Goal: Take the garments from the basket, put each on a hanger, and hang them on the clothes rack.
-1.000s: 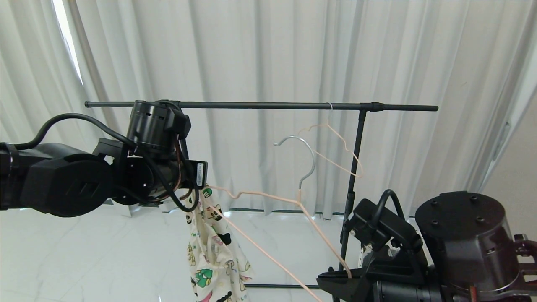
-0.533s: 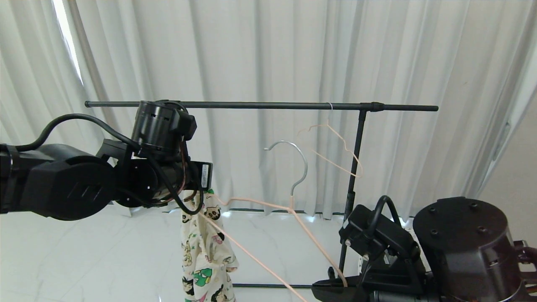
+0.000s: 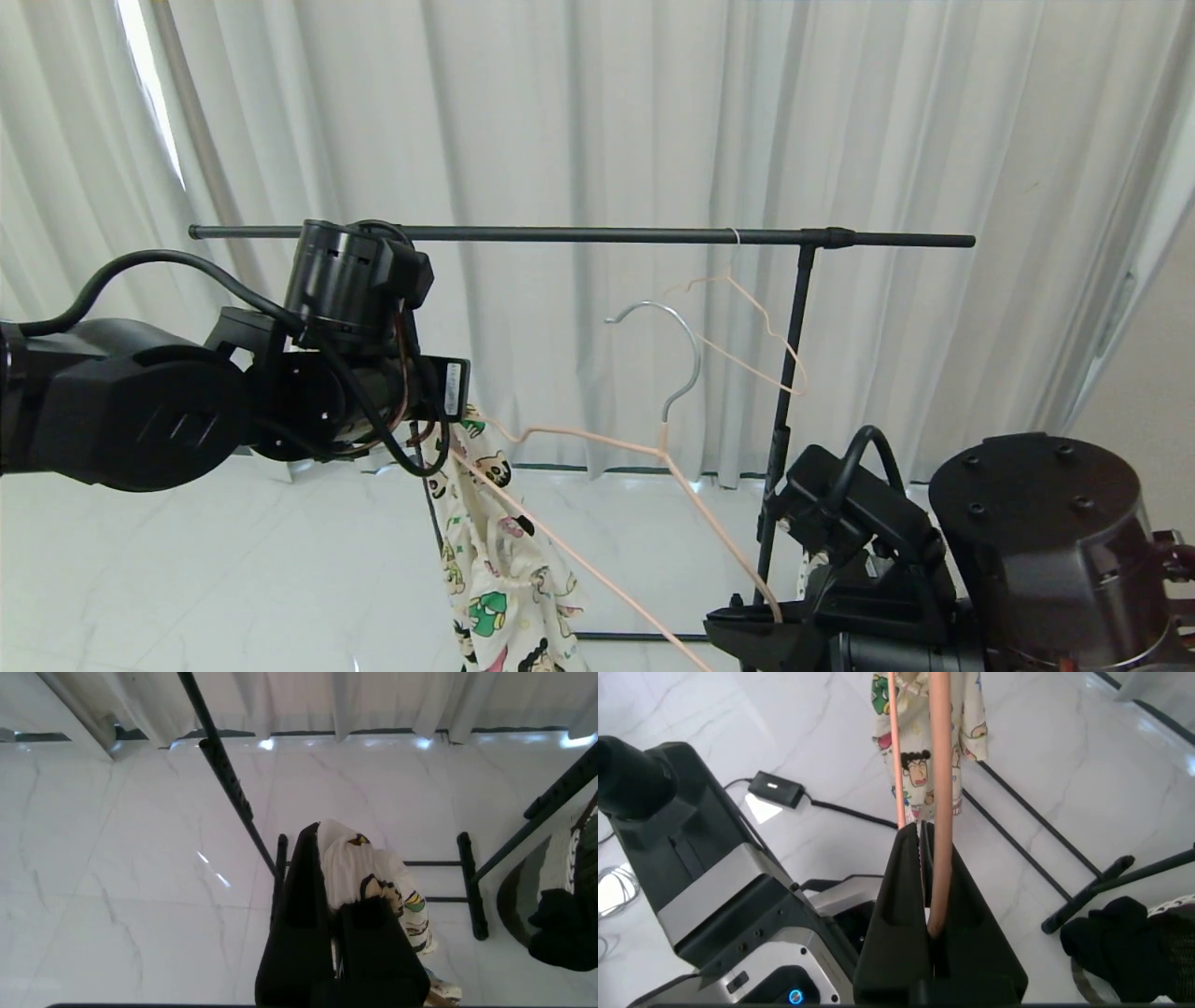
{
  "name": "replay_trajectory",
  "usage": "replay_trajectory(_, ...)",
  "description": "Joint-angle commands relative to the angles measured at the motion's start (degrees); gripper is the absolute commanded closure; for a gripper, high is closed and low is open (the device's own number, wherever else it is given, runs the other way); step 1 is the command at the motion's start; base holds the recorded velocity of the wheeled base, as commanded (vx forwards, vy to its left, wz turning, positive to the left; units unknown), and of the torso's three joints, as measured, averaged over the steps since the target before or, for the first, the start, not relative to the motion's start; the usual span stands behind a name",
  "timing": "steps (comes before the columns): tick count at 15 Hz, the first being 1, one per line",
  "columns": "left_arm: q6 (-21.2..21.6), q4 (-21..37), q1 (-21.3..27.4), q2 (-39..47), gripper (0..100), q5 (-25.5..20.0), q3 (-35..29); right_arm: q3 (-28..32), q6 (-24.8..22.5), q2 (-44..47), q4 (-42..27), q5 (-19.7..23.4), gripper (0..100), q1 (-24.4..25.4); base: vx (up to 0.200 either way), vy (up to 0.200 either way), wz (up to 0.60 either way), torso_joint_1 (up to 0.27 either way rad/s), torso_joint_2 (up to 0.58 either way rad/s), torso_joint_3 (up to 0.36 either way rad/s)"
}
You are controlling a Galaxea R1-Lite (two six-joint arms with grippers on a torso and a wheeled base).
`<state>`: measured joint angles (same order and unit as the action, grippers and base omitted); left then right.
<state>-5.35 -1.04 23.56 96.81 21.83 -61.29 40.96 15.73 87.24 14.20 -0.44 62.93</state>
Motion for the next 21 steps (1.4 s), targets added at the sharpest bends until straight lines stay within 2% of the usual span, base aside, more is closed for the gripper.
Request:
replay_trajectory(1, 0.08, -0.02, -0.01, -0.13, 100, -0.04, 0.03, 0.0, 0.01, -0.93, 0.04, 0.0, 100, -0.09, 0.0, 0.0, 0.0, 0.0, 0.0, 0.0)
replay_trajectory(6, 0.08, -0.02, 0.43, -0.48, 100, 1.11, 0.12, -0.27, 0.01, -1.81, -0.23, -0.35, 100, -0.96, 0.0, 0.0, 0.0, 0.0, 0.0, 0.0)
replay_trajectory(11, -0.01, -0.02, 4.21, -1.18, 100, 1.46, 0.21, 0.61, -0.08, 0.39, 0.12, -0.35, 100, -0.88, 0.0, 0.0, 0.0, 0.0, 0.0, 0.0)
replay_trajectory(15, -0.01, -0.02, 6.23, -1.62, 100, 1.55, 0.21, 1.23, 0.27, 1.45, 0.04, -3.52, 100, -1.05, 0.0, 0.0, 0.0, 0.0, 0.0, 0.0)
replay_trajectory(19, 0.08, -0.02, 7.46, -2.59, 100, 1.55, 0.21, 1.32, 0.71, 1.62, 0.04, -3.87, 100, -2.28, 0.0, 0.0, 0.0, 0.0, 0.0, 0.0)
replay_trajectory(21, 0.08, 0.07, 7.37, -2.85, 100, 1.55, 0.3, 1.23, 0.8, 1.36, -0.05, -5.45, 100, -2.37, 0.0, 0.0, 0.0, 0.0, 0.0, 0.0)
